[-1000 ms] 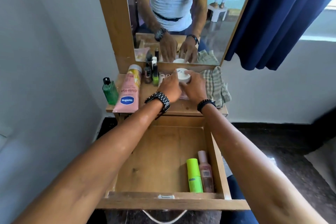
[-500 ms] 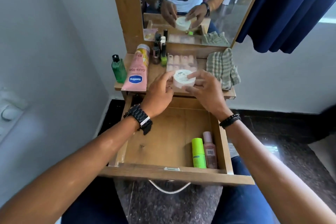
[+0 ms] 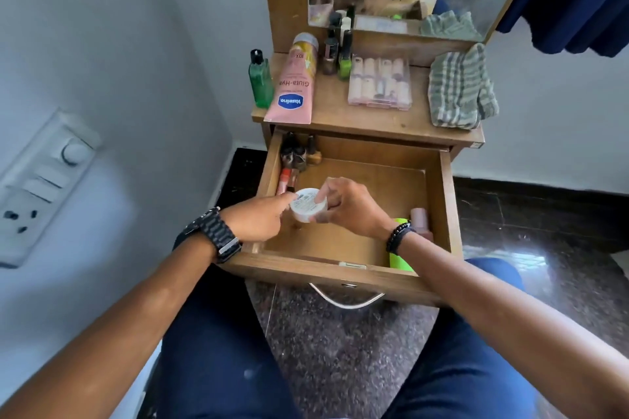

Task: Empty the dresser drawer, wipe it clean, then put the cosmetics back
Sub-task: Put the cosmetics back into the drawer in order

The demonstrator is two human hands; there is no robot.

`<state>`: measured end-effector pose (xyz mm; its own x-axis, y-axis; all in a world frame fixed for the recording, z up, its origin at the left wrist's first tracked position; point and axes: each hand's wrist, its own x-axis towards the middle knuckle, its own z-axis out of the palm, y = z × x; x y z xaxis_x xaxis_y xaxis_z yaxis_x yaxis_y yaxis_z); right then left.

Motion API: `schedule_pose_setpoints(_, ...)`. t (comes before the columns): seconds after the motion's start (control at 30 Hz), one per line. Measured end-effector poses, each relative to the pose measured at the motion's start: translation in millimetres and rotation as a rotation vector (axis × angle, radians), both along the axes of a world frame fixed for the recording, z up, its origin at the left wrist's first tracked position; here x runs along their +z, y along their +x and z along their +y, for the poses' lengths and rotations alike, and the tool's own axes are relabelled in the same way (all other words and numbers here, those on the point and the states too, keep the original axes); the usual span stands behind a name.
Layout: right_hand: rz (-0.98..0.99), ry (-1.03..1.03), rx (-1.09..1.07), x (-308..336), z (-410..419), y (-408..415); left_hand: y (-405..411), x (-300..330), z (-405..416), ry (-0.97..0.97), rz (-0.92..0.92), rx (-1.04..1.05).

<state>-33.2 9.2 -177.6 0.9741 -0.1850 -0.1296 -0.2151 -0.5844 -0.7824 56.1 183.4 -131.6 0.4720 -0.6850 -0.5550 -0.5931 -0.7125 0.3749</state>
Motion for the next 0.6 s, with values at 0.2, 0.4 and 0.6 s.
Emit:
schedule_pose_setpoints(0.2,0.034,-0.121,0.079,-6,12,10,4,11,0,-0.213,-0.059,0.146)
schedule_pose_setpoints(0.4,0.009,-0.244,0.176,-12,22,10,8,18,10,-0.33,-0.066,0.249)
schedule_pose_setpoints(0.6,0.044,-0.287,0.258,-16,31,9,11,19,17,-0.338,-0.071,0.316)
